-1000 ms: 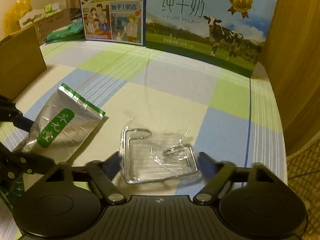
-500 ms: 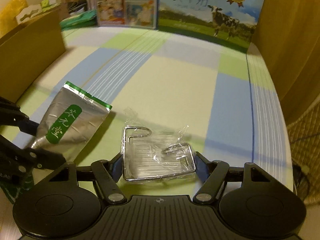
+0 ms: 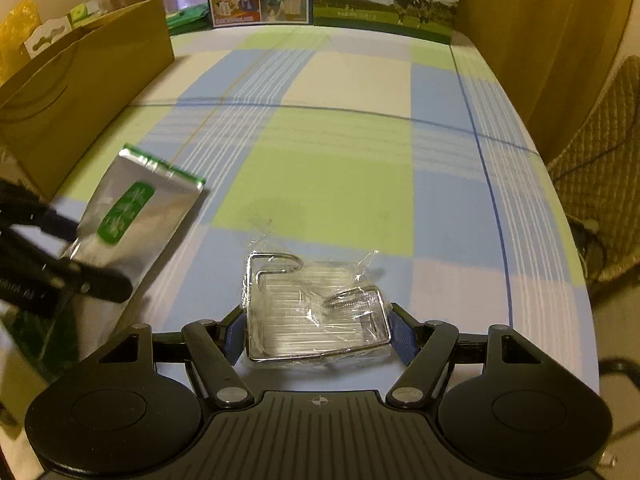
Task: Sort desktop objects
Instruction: 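Grasp the plastic-wrapped wire rack with the right gripper while the left holds the pouch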
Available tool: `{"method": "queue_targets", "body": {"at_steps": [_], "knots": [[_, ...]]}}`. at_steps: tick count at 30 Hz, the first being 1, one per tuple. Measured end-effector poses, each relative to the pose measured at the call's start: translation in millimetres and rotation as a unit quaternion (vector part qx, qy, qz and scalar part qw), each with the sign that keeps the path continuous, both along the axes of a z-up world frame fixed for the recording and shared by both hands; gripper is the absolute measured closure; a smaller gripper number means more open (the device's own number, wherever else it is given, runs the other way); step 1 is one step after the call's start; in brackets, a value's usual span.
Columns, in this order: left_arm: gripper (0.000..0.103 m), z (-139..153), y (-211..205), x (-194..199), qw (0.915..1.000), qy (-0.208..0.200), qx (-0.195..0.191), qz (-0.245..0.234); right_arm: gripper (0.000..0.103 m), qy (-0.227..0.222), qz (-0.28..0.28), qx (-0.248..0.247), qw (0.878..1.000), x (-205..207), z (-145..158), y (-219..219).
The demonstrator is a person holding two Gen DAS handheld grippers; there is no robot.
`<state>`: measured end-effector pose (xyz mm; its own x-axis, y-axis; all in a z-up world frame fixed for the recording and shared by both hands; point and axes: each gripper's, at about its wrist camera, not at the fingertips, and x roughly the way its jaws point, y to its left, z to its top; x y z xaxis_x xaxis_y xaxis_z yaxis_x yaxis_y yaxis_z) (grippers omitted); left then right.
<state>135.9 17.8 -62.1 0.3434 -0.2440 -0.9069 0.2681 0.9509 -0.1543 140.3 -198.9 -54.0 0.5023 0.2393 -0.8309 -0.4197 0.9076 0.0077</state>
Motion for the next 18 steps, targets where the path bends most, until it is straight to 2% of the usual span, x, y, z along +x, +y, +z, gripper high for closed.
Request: {"method": "queue_targets", "body": {"at_steps": [3,10,18], "knots": [[0.024,0.8,2.4,0.9,1.0,0.005,0.001,-0.005,0.034,-0.004,-0.011,0.002,1.0,-12.3,-0.3,-3.0],[0.021,0.1,5.7,18.2,0.9987,0.04,-0.011,-0.031,0.016,-0.03,-0.015,-0.004,0.999,-25.4,-5.3,-7.3],[0.021,-0.7,-2.3,23.2,0.9966,0.07,0.004,-0.042,0.013,-0.041,-0.011,0.004,0.999,-26.1,-7.0,-9.8]]}}
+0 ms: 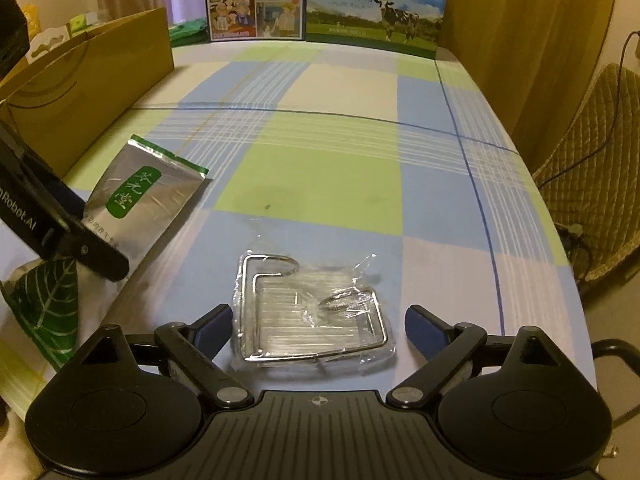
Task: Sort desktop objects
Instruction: 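Grasp the plastic-wrapped wire rack with the right gripper while the left holds the pouch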
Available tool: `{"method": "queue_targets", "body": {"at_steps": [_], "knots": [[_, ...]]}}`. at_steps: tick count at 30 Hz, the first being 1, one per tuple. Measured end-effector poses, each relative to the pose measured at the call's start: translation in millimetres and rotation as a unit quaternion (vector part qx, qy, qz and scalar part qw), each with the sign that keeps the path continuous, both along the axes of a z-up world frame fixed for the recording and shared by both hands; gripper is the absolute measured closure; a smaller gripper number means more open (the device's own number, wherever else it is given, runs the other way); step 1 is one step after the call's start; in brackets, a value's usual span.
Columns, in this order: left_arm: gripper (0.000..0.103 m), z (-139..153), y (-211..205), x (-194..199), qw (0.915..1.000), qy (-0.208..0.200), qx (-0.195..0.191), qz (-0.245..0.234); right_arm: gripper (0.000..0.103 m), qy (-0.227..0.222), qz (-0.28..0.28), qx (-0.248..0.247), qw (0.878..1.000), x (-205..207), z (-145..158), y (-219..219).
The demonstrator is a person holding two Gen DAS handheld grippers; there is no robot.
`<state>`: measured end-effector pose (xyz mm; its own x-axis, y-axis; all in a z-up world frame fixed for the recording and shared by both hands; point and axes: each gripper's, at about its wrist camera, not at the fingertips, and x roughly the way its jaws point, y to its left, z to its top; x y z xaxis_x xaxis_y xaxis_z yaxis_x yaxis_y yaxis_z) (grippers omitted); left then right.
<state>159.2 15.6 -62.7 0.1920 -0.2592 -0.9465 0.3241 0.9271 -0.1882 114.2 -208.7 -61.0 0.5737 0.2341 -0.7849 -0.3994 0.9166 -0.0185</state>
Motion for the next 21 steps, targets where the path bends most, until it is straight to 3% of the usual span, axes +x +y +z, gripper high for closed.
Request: {"method": "queue_targets", "body": {"at_steps": [7,17,21], "knots": [[0.024,-0.3,-10.3,-2.3,0.9993,-0.002,0.037,-0.001,0.013,0.018,0.013,0.017,1.0,8.1,3.0,-6.5],[0.021,-1.2,-17.4,4.4,0.9981,0.017,0.058,0.014,0.013,0.048,0.021,-0.003,0.999,21.1,4.2,0.2],[0.027,-0.2,-18.8,5.1,0.9975,0.018,0.067,0.012,0.013,0.051,0.038,-0.021,0.998,19.4,0.0,8.5]]}}
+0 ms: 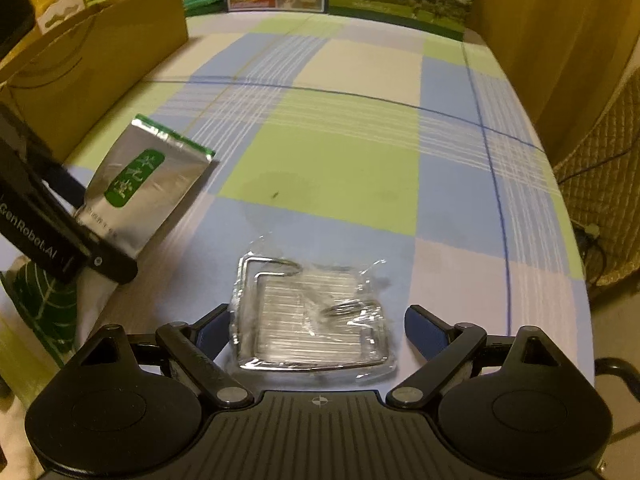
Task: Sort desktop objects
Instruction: 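Grasp the plastic-wrapped wire rack with the right gripper while the left holds the pouch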
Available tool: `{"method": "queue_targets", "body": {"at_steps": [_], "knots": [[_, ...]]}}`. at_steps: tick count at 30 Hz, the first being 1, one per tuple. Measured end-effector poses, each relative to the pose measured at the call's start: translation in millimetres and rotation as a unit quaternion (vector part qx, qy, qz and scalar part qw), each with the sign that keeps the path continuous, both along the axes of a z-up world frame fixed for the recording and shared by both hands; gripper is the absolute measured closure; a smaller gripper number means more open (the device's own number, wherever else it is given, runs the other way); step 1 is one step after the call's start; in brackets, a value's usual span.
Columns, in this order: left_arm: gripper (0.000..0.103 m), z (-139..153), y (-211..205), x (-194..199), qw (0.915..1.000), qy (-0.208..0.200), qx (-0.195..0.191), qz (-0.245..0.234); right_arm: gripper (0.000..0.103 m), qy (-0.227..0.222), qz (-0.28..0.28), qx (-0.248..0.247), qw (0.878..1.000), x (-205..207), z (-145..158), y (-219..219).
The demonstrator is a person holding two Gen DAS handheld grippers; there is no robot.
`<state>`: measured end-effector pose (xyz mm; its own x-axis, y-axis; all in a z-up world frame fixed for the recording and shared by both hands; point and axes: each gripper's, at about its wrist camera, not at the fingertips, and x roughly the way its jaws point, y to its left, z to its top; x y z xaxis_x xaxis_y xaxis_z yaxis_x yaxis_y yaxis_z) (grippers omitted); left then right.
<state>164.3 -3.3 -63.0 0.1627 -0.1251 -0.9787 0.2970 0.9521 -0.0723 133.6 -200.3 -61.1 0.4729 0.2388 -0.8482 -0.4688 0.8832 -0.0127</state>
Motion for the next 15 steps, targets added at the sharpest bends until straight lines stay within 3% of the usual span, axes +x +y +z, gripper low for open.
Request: {"method": "queue_targets", "body": {"at_steps": [5,8,15], "knots": [[0.037,3.1,4.9,-0.8,1.0,0.0,-0.008,0.006,0.017,0.009,-0.011,0.007,1.0,0.6,-3.4,-1.5],[0.048,4.8,4.8,-2.1,0.9998,-0.001,-0.019,0.007,0.026,0.009,-0.01,0.011,1.0,1.3,-1.8,-2.3],[0.054,9.6,6.4,-5.2,0.9995,-0.002,-0.03,0.008,0.035,0.006,-0.006,0.008,1.0,0.1,-0.1,-0.4]]}}
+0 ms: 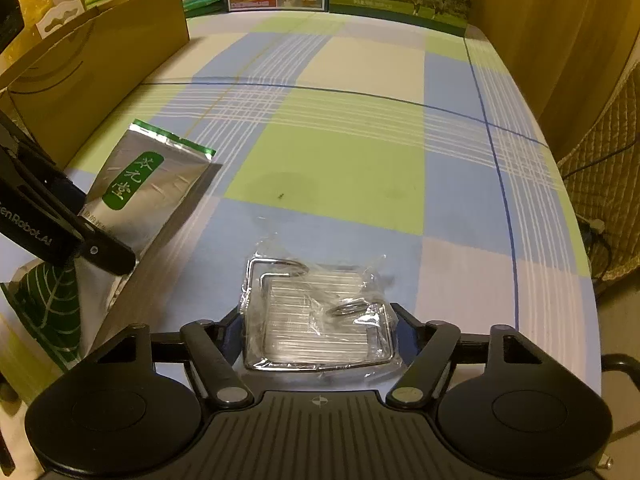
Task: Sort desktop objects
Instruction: 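Grasp the plastic-wrapped wire rack with the right gripper while the left holds the pouch, then carry the foil pouch and wrapped rack with both grippers over the cardboard box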
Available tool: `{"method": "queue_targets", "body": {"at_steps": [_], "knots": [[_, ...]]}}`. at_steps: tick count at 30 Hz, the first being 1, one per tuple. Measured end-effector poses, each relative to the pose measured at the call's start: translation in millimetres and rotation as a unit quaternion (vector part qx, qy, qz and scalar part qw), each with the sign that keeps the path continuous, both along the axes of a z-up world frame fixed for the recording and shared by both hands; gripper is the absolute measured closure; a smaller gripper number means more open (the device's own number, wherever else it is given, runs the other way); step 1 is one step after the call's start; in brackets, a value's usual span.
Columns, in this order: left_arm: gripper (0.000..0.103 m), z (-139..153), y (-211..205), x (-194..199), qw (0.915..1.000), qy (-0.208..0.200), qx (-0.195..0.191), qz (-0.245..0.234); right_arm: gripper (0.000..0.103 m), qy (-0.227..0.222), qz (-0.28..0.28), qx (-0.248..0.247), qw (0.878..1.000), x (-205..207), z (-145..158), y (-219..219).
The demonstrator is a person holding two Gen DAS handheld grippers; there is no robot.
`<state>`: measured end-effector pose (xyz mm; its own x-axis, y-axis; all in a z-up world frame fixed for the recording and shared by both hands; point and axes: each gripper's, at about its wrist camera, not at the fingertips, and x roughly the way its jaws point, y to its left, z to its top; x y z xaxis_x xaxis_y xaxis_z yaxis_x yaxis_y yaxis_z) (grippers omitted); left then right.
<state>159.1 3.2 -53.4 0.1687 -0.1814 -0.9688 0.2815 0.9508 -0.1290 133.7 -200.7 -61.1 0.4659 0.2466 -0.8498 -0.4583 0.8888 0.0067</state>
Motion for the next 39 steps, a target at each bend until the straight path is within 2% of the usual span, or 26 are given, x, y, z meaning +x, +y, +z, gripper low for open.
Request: {"method": "queue_targets", "body": {"at_steps": [10,15,21,39], "knots": [[0.056,12.6,6.7,-4.9,0.9998,-0.007,0.003,-0.02,0.036,-0.009,-0.016,0.017,1.0,-8.8,13.8,-0.9],[0.056,21.7,13.0,-6.0,0.9997,-0.012,-0.01,-0.019,0.036,-0.013,-0.027,0.034,0.999,-14.9,27.0,0.2],[0.056,38.0,22.1,-9.7,0.9994,-0.018,-0.024,-0.016,0.036,-0.022,-0.031,0.04,0.998,-21.4,41.2,1.3],[0.056,86.9,29.3,-25.8,0.9976,-0.058,-0.018,-0.032,0.036,-0.042,-0.031,0.064,0.997,-34.9,80.6,12.7]]}}
